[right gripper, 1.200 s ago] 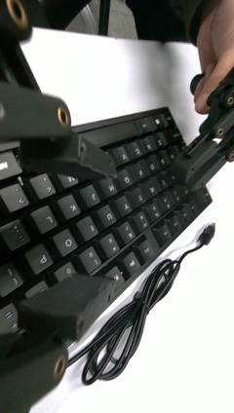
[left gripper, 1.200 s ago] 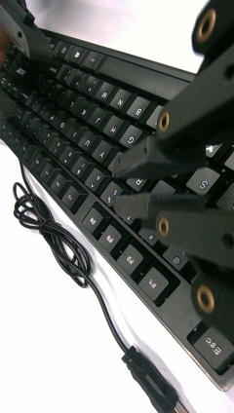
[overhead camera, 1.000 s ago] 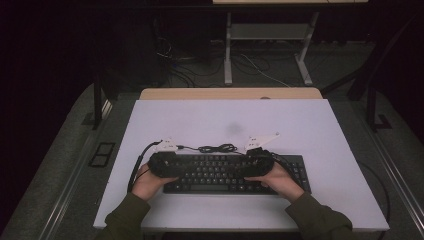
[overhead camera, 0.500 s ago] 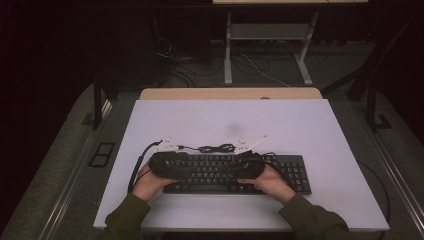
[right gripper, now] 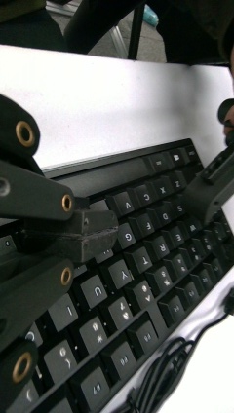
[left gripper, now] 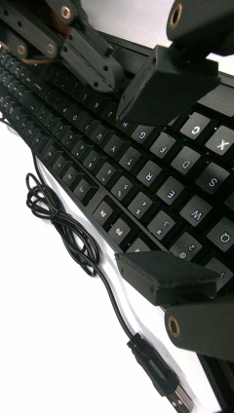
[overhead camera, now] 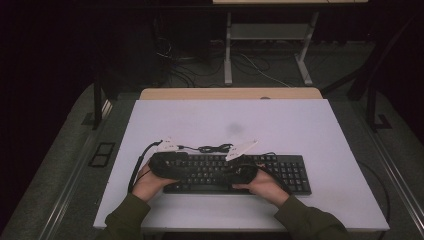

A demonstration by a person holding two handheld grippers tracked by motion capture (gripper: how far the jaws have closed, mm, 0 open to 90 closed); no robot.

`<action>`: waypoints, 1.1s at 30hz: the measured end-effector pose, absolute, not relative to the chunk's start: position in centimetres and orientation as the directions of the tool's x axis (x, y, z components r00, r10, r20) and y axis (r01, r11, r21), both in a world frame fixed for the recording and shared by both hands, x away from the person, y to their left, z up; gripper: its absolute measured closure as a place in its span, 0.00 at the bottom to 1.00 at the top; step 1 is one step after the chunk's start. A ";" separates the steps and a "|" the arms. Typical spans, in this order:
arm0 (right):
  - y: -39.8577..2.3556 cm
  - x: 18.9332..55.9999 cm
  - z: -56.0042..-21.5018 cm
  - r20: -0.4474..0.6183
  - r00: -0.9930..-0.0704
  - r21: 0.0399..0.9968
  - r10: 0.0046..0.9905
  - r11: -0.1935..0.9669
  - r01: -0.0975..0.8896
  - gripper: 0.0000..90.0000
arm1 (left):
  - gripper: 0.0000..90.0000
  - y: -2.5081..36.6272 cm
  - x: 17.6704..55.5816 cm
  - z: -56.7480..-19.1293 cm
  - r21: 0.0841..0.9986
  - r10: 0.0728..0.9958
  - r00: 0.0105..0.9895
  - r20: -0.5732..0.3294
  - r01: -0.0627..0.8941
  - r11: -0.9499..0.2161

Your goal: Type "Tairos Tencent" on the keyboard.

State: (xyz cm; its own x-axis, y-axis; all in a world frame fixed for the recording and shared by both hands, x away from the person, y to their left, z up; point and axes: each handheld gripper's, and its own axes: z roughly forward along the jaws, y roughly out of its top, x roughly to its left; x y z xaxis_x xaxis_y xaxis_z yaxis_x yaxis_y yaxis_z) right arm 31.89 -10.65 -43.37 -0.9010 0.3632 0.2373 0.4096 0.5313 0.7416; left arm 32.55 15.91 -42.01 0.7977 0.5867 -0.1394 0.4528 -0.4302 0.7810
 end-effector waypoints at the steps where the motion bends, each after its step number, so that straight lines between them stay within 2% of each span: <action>1: -10.6 31.9 -43.4 0.234 -0.902 0.739 0.362 0.537 0.407 0.99 | 0.31 15.9 32.5 -42.0 0.781 0.587 0.797 -0.139 0.453 -0.430; 23: -10.5 31.9 -43.7 0.225 -0.902 0.734 0.368 0.546 0.405 0.99 | 0.31 16.0 32.6 -42.0 0.784 0.588 0.796 -0.142 0.453 -0.424; 30: -11.3 32.2 -43.0 0.239 -0.896 0.754 0.374 0.510 0.414 0.90 | 0.32 15.9 32.5 -42.0 0.783 0.589 0.796 -0.138 0.452 -0.428; 33: -11.6 32.2 -42.7 0.242 -0.895 0.761 0.374 0.500 0.414 0.82 | 0.32 15.9 32.5 -42.0 0.784 0.589 0.795 -0.141 0.453 -0.424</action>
State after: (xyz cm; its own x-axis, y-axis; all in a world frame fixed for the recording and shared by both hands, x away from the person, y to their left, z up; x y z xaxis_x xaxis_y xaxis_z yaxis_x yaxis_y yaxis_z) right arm 32.20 -11.63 -42.73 -0.8954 0.3739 0.2419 0.4142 0.4997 0.7608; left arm 32.50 15.88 -41.99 0.7955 0.5892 -0.1415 0.4534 -0.4239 0.7841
